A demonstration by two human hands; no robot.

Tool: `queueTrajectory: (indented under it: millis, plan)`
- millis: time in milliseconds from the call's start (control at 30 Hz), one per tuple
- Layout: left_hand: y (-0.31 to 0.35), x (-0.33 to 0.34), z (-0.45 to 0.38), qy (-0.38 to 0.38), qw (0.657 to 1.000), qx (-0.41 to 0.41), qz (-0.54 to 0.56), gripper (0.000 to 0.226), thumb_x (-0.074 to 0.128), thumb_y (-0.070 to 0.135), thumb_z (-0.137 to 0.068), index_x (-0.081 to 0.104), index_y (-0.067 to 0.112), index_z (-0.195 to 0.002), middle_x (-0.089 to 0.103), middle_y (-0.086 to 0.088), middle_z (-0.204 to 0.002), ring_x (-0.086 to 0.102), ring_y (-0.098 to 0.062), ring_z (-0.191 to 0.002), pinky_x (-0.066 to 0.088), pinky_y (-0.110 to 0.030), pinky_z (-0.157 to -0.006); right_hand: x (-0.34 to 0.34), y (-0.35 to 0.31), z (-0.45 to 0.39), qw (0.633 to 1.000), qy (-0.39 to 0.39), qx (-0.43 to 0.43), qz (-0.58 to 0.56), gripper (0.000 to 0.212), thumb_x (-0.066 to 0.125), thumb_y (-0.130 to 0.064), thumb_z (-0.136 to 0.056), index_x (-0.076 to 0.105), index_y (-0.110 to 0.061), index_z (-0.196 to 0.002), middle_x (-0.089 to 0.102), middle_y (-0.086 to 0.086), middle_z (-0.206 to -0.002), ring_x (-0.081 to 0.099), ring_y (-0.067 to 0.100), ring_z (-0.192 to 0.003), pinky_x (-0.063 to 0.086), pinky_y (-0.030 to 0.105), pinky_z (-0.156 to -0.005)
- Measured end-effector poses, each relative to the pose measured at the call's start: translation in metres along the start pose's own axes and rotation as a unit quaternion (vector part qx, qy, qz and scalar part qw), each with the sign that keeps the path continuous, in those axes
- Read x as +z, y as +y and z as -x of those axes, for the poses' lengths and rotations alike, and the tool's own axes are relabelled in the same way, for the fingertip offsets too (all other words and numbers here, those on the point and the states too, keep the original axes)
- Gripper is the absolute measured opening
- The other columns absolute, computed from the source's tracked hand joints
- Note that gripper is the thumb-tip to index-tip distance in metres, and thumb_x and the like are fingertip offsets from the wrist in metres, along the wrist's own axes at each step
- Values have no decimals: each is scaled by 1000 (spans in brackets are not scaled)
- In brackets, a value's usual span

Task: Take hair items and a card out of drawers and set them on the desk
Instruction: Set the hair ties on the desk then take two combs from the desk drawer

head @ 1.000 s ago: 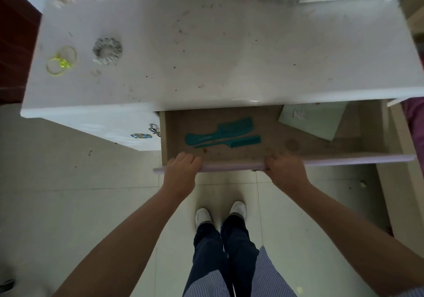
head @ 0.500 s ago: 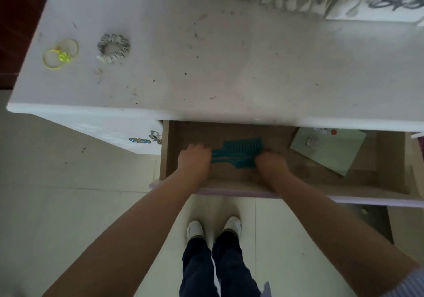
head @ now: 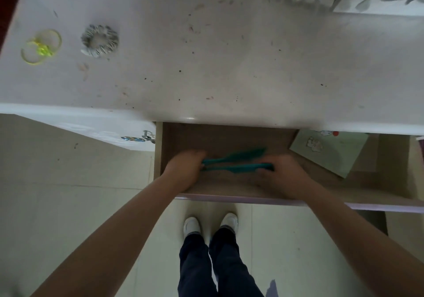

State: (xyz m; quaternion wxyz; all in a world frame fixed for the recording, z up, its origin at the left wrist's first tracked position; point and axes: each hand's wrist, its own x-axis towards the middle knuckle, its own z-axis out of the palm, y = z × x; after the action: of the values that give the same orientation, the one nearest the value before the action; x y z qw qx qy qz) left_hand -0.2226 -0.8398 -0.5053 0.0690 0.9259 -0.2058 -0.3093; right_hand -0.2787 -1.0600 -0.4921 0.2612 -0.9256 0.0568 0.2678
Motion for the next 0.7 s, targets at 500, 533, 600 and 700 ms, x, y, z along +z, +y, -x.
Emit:
queueTrajectory:
  millis: [500,533,600,700]
  plan:
    - [-52,-109,30,284,880,-152,347,11,43,2,-98,42,8,-89,39,5,-63,39,-13,-53,38,-12,-42,-105,-139,-89,906,235,-23,-352,45,45,-9,-97,37,-19,-54,39,2,-55,40,14,-50,38,25,-50]
    - [-55,-114,24,274,875,-165,362,6,43,3,-98,46,6,-95,45,1,-68,41,-11,-54,39,-8,-39,-106,-143,-101,920,227,-9,-321,46,45,-11,-97,36,-18,-52,38,2,-54,40,18,-51,38,28,-52]
    - [-60,-121,15,255,866,-190,387,18,44,6,-98,48,2,-116,54,-9,-92,48,-14,-69,43,-10,-56,-107,-150,-119,943,207,14,-261,48,45,-14,-97,36,-16,-50,39,4,-53,42,24,-56,33,31,-60]
    - [-70,-124,6,219,877,-195,380,44,56,11,-94,37,5,-133,55,-17,-117,54,-23,-91,48,-32,-83,-109,-161,-141,958,217,33,-184,30,45,-16,-97,62,3,-82,65,23,-85,58,34,-88,35,32,-68]
